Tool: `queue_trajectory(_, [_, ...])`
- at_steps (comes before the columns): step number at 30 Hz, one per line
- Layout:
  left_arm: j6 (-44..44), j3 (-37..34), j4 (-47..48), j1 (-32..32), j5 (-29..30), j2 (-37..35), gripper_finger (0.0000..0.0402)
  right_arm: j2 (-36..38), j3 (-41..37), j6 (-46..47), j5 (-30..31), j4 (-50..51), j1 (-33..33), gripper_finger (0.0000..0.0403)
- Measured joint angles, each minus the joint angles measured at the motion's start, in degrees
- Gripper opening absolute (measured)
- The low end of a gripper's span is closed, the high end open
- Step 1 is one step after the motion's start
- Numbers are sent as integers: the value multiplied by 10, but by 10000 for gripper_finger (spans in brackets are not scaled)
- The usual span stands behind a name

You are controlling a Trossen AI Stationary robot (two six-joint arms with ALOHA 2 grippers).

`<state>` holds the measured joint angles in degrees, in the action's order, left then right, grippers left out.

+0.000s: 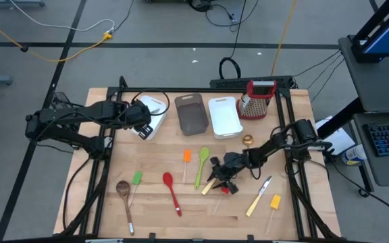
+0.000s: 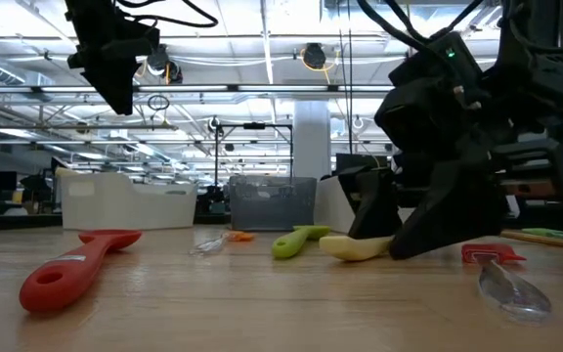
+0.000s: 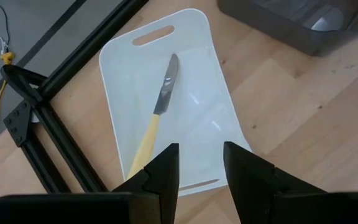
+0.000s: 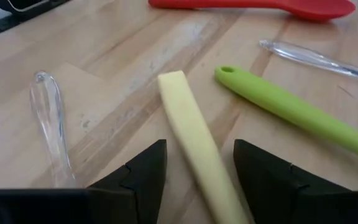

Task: Pick & Place Kitchen Items
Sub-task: Put the left yellow knife into the left white bin

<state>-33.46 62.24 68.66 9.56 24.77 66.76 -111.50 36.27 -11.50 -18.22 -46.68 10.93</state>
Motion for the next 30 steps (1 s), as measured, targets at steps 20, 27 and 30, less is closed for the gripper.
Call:
queue_trajectory(20, [37, 0, -84, 0, 14, 0, 129, -18, 0, 32, 0, -35, -19, 59])
queue_trajectory(27, [169, 0, -181, 0, 2, 0, 129, -2, -1, 49, 22, -44, -19, 69])
queue_trajectory(30, [195, 0, -208, 0, -9, 0, 129, 14, -2, 50, 45, -41, -21, 62])
